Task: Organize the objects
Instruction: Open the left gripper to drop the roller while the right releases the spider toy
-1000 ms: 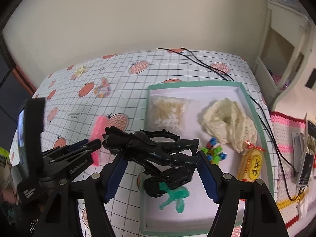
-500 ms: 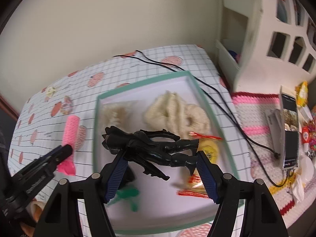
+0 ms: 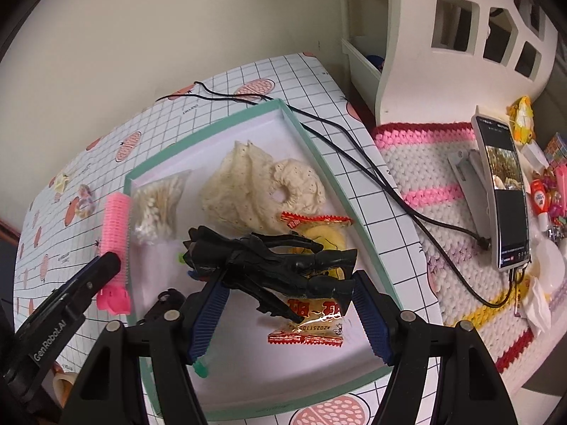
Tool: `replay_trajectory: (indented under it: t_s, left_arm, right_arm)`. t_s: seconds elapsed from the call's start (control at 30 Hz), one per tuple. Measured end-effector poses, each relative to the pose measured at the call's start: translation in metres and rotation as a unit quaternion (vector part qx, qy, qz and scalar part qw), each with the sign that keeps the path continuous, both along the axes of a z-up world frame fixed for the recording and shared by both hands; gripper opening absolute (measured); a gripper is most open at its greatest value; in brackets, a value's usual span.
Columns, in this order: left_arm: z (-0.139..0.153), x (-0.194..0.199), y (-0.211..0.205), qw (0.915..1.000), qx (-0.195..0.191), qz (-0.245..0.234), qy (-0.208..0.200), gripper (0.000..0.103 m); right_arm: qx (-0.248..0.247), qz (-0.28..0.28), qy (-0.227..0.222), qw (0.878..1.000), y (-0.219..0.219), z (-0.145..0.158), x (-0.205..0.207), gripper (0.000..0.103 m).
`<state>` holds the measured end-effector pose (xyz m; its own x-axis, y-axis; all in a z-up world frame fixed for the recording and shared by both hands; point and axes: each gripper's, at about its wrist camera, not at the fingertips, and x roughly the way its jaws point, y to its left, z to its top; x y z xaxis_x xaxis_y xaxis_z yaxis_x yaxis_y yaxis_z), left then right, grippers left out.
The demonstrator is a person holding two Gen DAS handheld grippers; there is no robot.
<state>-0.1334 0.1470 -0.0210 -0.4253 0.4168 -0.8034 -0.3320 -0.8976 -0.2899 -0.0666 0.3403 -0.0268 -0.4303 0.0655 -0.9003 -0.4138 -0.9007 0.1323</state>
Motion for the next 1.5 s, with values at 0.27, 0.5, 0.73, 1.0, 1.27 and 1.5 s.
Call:
replay_trajectory:
  t_s: [0.27,0.5,0.73,1.0,1.27,1.5]
  left_arm:
    - [-0.014,-0.002,0.007,0.9998,-0.014,0.000,-0.014,0.027]
    - [-0.017,-0.002,0.010,0.9997,-0.017,-0.002,-0.019,0.027]
    - [-0.018,-0.003,0.007,0.9996,-0.011,-0.001,-0.028,0.028]
    - [-0.012,-0.004,0.001,0.9995,0.010,0.003,-0.032,0.040]
    - [0.000,-0.005,-0.004,0.9988,0.034,0.011,-0.033,0.045]
    - [0.011,-0.005,-0.009,0.9985,0.041,0.020,-0.028,0.054]
  right_arm:
    - [-0.001,0.005,-0.015,1.000,-0.002,-0.011,-0.003,0.073]
    - [0.004,0.019,-0.025,0.999,-0.010,-0.017,-0.005,0.073]
    - [0.005,0.026,-0.025,0.999,-0.014,-0.017,-0.006,0.074]
    - [0.006,0.030,-0.014,0.999,-0.018,-0.007,-0.006,0.078]
    - [0.006,0.032,0.002,0.999,-0.020,0.008,-0.006,0.078]
    - [0.009,0.033,0.024,0.999,-0.024,0.027,-0.005,0.078]
